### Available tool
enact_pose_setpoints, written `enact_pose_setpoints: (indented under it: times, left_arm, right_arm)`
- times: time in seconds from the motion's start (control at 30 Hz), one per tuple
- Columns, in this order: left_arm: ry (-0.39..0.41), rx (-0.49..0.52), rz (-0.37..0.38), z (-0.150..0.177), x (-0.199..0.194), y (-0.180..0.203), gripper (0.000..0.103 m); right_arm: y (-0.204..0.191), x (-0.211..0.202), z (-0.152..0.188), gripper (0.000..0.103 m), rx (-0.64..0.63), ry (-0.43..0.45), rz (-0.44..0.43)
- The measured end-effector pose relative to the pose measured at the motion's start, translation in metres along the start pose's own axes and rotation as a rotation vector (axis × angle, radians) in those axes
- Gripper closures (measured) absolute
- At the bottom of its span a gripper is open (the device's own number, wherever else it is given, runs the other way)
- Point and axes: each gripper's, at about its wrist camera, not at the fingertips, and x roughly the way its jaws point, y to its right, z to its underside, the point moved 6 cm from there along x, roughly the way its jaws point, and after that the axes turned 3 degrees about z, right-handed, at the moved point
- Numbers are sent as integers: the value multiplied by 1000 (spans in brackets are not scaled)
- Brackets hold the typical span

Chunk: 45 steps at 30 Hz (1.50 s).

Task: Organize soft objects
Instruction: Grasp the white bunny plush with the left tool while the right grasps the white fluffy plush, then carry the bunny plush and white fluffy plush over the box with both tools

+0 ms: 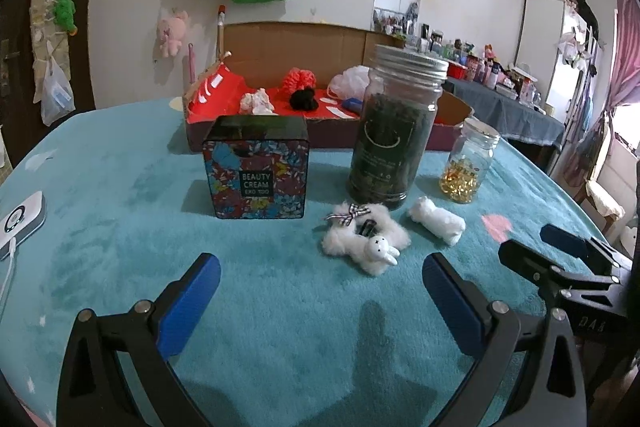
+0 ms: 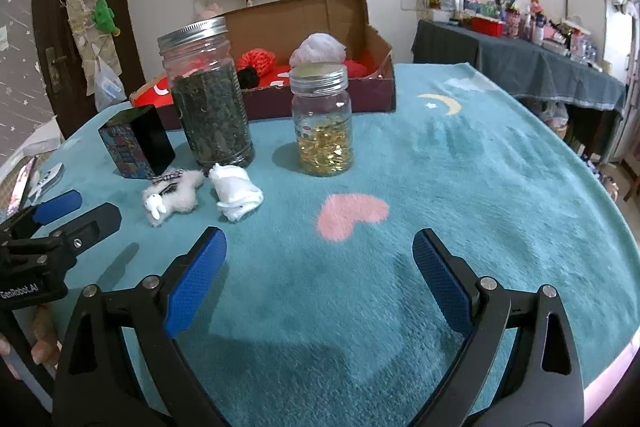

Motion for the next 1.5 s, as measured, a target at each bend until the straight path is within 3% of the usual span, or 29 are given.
enact_pose_setpoints:
  times: [0.5, 0.73, 1.03, 1.1, 1.17, 1.23, 1.3, 1.5]
  left_arm:
    - [-178, 50, 58, -13, 37, 0, 0]
    - [-226, 101, 75, -19, 54, 5, 7]
    - [-269, 169, 97, -17, 67, 15, 19]
    - [-267, 177, 103, -18, 68, 16, 23]
    - [-259, 183, 122, -19, 68, 18, 35]
    - [-254, 190, 144, -19, 67, 21, 49]
    - [-249, 198, 156, -19, 65, 24, 54]
    - [-234, 188, 184, -23, 56, 26, 55]
  right_arm:
    - [-11, 37, -25, 7, -55, -163, -136]
    - [-24, 52, -29, 9, -99, -242, -210]
    - [-37, 63, -29, 36, -148, -282, -272]
    - [-42, 63, -30, 48, -161, -282, -289]
    - [-44, 64, -29, 54, -174, -283, -299]
    - [-48, 65, -29, 68, -188, -282, -316]
    - [-52, 62, -27, 80, -200, -283, -351]
    - [-51, 50, -33, 84, -190, -240, -372]
